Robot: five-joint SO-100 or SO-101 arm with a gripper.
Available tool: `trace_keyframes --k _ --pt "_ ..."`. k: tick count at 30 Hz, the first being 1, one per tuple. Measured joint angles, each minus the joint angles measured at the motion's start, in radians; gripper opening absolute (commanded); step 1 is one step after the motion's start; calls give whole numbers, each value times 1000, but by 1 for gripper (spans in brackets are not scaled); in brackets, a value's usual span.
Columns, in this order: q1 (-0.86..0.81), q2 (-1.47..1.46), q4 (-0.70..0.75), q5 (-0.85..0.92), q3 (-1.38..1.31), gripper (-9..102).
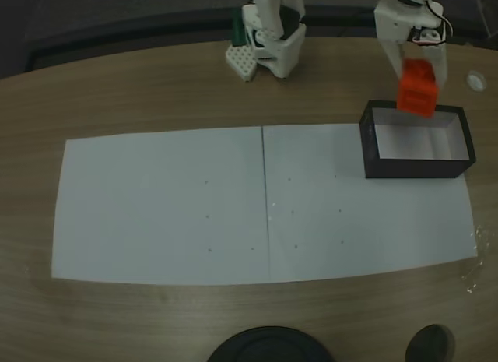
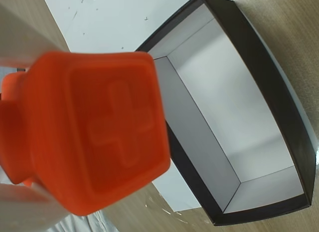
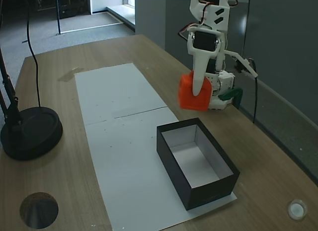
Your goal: Grab a orange square and put it in the box.
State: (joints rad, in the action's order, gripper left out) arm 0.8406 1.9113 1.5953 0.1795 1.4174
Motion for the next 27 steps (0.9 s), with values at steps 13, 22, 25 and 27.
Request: trace_keyframes --k 13,22,25,27 --pt "-6 0 -229 -40 210 9" --pt "-6 0 -264 -101 232 9" --pt "-6 0 -282 -110 275 9" --pt "-5 0 -310 -132 304 9"
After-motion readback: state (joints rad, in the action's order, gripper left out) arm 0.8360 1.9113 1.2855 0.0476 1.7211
